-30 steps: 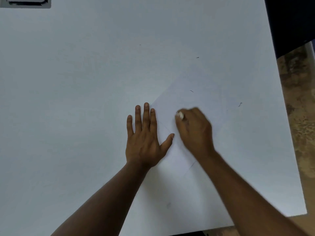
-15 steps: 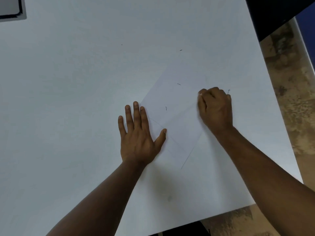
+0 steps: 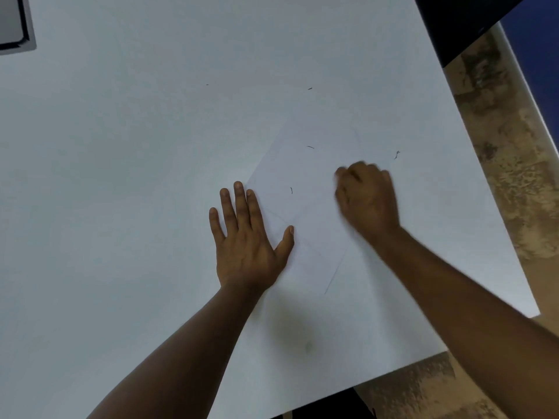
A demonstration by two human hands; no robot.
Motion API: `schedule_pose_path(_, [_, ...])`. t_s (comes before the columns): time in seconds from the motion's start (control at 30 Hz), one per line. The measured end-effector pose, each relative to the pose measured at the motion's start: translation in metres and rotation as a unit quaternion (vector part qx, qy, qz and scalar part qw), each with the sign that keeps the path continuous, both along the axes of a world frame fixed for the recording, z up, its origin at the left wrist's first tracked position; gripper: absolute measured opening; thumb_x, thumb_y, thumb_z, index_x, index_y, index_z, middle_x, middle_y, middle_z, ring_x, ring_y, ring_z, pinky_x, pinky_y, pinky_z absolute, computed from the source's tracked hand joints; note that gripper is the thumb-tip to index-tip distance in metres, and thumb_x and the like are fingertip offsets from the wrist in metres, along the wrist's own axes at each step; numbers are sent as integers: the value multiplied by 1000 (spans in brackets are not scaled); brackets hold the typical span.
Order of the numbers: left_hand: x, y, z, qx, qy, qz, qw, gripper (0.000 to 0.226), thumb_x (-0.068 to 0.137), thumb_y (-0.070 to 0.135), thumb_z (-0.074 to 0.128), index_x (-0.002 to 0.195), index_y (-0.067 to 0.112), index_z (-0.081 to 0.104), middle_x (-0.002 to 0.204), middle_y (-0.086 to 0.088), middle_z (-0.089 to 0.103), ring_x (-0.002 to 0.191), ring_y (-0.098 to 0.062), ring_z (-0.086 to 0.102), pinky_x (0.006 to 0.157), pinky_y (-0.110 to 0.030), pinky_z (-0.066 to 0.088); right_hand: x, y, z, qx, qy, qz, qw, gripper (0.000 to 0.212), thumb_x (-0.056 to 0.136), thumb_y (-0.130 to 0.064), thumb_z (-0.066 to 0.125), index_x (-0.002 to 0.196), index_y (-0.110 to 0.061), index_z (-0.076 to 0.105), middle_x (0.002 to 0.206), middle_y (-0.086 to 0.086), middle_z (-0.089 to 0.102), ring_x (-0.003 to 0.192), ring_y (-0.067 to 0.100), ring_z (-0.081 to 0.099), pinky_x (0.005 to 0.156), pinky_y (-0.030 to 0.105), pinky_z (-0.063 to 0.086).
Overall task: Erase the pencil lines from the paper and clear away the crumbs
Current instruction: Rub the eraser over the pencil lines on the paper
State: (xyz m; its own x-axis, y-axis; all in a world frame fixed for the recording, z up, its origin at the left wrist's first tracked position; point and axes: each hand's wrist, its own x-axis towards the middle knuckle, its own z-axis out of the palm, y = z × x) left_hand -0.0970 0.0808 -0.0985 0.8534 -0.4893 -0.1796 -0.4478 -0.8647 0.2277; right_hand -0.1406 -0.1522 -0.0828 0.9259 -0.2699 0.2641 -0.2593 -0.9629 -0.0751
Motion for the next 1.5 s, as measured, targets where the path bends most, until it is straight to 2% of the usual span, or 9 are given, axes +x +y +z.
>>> schedule_pose_path(0.2, [-1, 2, 1, -9, 1, 0, 1000, 96, 98, 73, 21, 164, 6, 0, 172, -12, -12, 158, -30, -18, 128, -55, -2, 10, -31, 15, 85, -9, -103, 991, 17, 92, -11, 53, 82, -7, 67, 79, 9, 53, 66, 25, 53, 59, 33, 43])
schedule_pose_path(0.33, [0, 1, 2, -4, 11, 2, 1000, 97, 96, 74, 16, 164, 7, -2, 172, -12, -14, 157, -29, -19, 128, -54, -4, -15, 27, 17, 181, -24, -114, 977, 25, 93, -22, 50, 76, -11, 66, 72, 7, 58, 65, 24, 54, 62, 35, 39])
schedule_pose_path(0.47, [1, 1, 3, 0, 19, 3, 1000, 99, 94, 78, 11, 164, 9, -7, 171, -10, -18, 157, -29, -21, 127, -53, -7, -32, 82, 12, 273, -15, -72, 959, 32, 95, -29, 46, 75, -10, 62, 67, -1, 58, 62, 14, 51, 61, 22, 39])
schedule_pose_path(0.7, [0, 2, 4, -4, 23, -1, 1000, 97, 96, 75, 14, 164, 8, -4, 172, -10, -15, 157, -29, -21, 127, -53, -7, -8, 13, 3, 133, -46, -161, 977, 27, 90, -15, 46, 67, -5, 57, 63, 13, 53, 54, 28, 50, 54, 32, 31])
schedule_pose_path(0.8, [0, 3, 3, 10, 18, -24, 999, 93, 98, 73, 13, 164, 11, -5, 172, -6, -16, 156, -31, -23, 126, -55, -10, 11, -20, 8, 86, 9, -180, 980, 23, 91, -11, 49, 73, -1, 60, 71, 19, 58, 61, 35, 58, 55, 32, 38])
schedule_pose_path(0.93, [0, 3, 2, 8, 14, -23, 1000, 90, 99, 71, 12, 164, 11, -5, 172, -6, -17, 156, -31, -24, 126, -55, -10, 22, -31, 21, 161, 22, -171, 972, 23, 94, -18, 52, 83, -4, 67, 78, 12, 67, 72, 28, 61, 63, 31, 41])
schedule_pose_path(1.2, [0, 3, -1, -7, -1, -17, 1000, 82, 102, 63, 13, 165, 11, 1, 173, -6, -10, 157, -32, -19, 127, -55, -7, -33, 88, 37, 397, -82, -295, 865, 14, 98, -24, 60, 98, -18, 73, 80, -5, 68, 72, 6, 58, 74, 22, 46])
schedule_pose_path(1.33, [0, 3, -2, -13, -3, -16, 1000, 78, 104, 59, 14, 165, 12, 5, 173, -7, -5, 158, -31, -14, 127, -56, -4, -56, 124, 20, 405, -63, -253, 876, 19, 98, -20, 62, 113, -13, 71, 98, -3, 69, 85, 5, 62, 79, 6, 44])
schedule_pose_path(1.5, [4, 16, 2, -43, -15, -63, 997, 71, 105, 54, 25, 160, 8, 30, 170, -20, 13, 158, -37, 9, 127, -58, 5, -57, 62, 20, 436, -16, -124, 891, 12, 98, -17, 61, 105, -16, 71, 90, -3, 70, 72, 4, 60, 73, 22, 48])
